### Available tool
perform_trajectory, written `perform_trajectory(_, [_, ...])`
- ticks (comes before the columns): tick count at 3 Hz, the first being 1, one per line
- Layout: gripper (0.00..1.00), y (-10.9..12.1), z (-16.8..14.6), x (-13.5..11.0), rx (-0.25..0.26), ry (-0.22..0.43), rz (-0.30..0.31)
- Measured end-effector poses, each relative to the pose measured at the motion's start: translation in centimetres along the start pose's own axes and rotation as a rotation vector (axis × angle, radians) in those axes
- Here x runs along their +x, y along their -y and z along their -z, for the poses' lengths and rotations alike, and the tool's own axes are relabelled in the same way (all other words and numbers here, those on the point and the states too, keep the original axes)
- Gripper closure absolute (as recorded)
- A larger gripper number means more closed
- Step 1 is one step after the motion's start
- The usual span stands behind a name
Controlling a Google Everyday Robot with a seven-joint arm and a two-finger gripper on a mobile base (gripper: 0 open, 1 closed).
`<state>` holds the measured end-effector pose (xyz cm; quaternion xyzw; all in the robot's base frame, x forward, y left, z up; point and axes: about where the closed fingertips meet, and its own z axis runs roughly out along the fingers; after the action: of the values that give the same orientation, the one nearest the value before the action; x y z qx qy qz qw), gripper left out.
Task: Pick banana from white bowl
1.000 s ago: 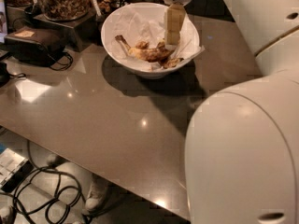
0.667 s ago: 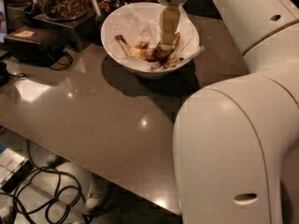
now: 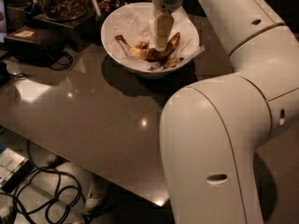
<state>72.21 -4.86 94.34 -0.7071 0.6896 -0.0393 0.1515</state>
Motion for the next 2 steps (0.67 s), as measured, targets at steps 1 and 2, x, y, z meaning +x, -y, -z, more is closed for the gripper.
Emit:
perform_trajectory(1, [0.24,-0.04,-1.17,-0.05,-0.021,-0.002,0.0])
perform_trajectory(2, [0.3,-0.58,-2.14,0.22,-0.048,-0.007,-0.005])
